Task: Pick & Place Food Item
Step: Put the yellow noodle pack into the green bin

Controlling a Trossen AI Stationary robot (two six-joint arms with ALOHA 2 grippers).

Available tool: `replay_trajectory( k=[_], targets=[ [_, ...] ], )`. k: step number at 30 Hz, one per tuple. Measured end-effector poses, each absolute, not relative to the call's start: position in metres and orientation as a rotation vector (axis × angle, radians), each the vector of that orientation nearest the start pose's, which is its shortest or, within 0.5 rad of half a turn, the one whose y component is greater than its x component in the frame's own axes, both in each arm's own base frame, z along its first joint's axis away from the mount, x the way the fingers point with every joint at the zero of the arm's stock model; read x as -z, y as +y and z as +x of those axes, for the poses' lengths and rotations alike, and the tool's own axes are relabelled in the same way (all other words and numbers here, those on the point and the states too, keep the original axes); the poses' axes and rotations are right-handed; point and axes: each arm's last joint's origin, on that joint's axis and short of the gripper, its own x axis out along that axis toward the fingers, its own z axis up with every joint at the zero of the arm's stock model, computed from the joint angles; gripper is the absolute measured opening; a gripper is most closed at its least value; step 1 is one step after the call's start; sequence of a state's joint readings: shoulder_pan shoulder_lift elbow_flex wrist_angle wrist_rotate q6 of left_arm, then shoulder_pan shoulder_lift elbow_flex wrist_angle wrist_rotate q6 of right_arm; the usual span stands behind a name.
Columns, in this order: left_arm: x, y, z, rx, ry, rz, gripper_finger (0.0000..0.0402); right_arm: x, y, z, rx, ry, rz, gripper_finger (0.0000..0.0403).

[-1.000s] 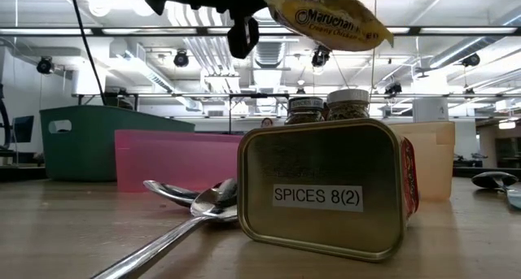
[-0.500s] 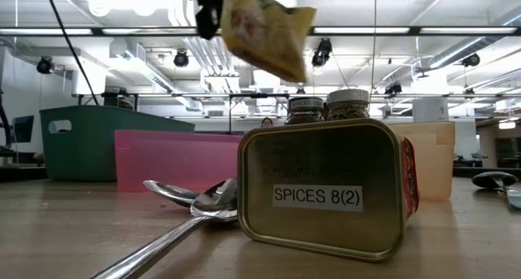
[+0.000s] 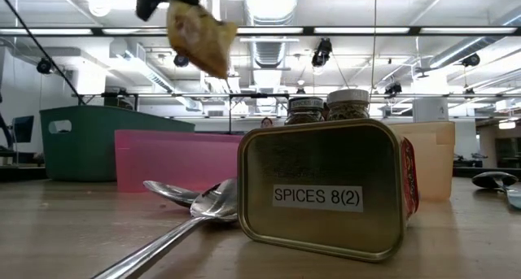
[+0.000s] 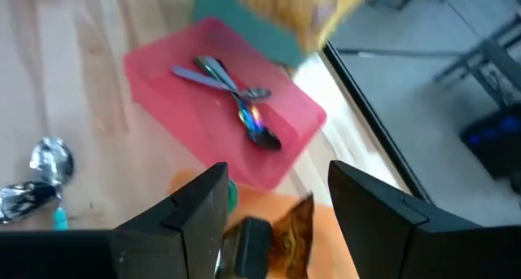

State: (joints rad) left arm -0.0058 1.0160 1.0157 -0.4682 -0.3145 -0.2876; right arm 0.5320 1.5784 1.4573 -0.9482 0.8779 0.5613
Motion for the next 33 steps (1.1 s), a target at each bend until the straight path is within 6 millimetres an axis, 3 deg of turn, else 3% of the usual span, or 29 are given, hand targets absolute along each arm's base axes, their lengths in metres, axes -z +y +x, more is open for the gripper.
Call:
replay_trajectory(
  k=[8, 14, 20, 33],
  targets=[
    [-0.352, 0.027, 0.17, -0.66, 0.417, -0.192, 0.0, -0.31, 0.133, 0.271, 0.64, 0.715, -0.093, 0.021],
    [-0.345, 0.047, 0.157, -0.839, 0.499, -0.199, 0.0, -0.288, 0.129, 0.266, 0.713, 0.712, -0.081, 0.021],
    [-0.333, 0.069, 0.155, -0.938, 0.636, -0.185, 0.0, -0.273, 0.126, 0.26, 0.779, 0.705, -0.009, 0.021],
    [-0.303, 0.103, 0.171, -0.935, 0.901, -0.151, 0.0, -0.26, 0.121, 0.249, 0.83, 0.768, 0.11, 0.021]
  ],
)
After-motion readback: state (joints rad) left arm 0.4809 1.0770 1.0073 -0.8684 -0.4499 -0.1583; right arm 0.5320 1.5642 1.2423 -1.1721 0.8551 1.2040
